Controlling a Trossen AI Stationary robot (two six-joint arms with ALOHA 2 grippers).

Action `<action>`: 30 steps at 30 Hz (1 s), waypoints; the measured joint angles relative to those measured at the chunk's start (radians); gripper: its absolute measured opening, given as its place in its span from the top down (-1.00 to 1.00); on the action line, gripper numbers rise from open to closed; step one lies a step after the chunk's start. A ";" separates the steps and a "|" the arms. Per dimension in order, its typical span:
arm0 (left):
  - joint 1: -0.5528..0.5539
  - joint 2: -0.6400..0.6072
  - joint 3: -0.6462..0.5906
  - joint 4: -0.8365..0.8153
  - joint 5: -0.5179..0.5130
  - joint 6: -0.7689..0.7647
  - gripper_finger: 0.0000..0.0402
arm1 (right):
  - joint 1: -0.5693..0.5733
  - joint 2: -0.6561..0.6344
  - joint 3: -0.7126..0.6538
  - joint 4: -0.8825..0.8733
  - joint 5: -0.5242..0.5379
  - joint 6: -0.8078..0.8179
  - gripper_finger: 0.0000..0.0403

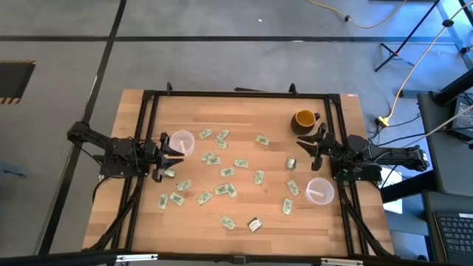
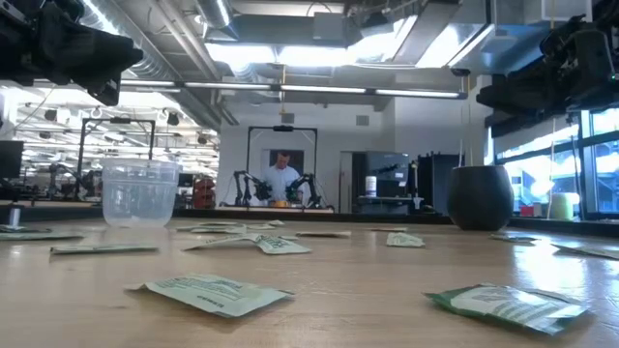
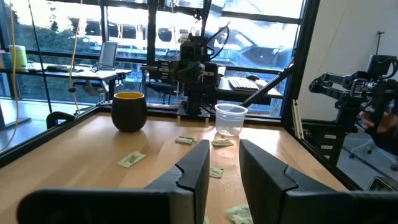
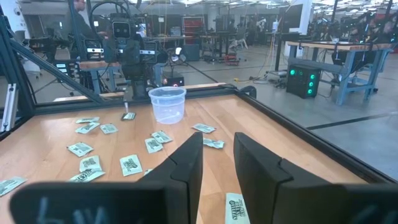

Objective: Pick and place Stevia / Truvia into bins

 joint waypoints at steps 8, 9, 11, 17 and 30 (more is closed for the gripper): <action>0.000 0.000 0.000 0.000 0.000 0.000 0.59 | 0.000 0.000 0.000 0.000 0.000 0.044 0.53; 0.000 0.000 0.000 0.000 0.000 0.000 0.59 | 0.000 0.000 0.000 0.000 0.000 0.044 0.53; 0.000 0.000 0.000 0.000 0.000 0.000 0.59 | 0.000 0.000 0.000 0.006 0.000 0.045 0.53; 0.000 0.000 0.000 0.000 0.000 0.000 0.59 | 0.000 0.001 0.010 -0.001 -0.025 0.098 0.53; 0.000 0.000 0.000 0.000 0.000 0.000 0.59 | 0.050 0.422 0.409 -0.316 -0.078 0.225 0.69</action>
